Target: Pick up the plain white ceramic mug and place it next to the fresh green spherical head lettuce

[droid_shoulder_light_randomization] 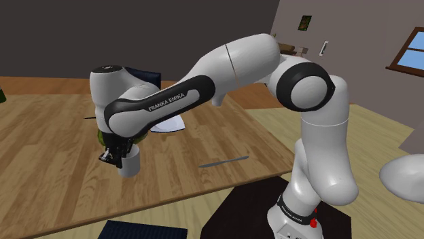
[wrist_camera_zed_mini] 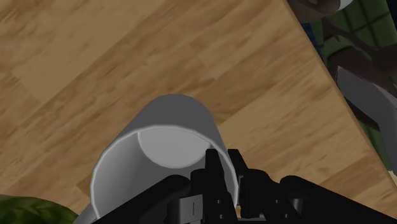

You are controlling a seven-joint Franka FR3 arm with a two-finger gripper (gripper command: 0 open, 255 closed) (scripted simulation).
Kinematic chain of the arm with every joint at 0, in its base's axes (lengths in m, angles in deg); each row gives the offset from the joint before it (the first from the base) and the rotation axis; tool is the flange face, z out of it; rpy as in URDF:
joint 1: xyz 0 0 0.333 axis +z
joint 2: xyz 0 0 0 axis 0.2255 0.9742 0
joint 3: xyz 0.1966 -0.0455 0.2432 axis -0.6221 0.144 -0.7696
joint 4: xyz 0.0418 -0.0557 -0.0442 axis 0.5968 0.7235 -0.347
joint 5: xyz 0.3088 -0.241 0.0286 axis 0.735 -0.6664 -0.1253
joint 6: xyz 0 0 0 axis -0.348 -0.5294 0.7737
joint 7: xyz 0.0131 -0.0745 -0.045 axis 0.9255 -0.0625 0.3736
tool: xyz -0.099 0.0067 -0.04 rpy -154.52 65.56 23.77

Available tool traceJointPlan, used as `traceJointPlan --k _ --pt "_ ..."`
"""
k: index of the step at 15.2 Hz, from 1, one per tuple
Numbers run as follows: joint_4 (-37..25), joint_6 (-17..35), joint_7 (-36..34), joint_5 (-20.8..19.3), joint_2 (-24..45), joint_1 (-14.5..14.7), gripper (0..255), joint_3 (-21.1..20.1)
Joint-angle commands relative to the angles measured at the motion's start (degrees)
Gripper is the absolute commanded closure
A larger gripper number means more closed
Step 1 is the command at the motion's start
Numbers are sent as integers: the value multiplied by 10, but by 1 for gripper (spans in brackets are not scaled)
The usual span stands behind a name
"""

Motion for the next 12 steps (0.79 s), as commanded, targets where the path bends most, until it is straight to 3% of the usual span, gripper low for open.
traceJointPlan --k 1,6,7,12 --pt "1 3 -1 0 2 0 255 0" --pt "1 3 -1 0 2 0 255 0" --pt "1 3 -1 0 2 0 0 0" --pt "1 3 -1 0 2 0 0 0"
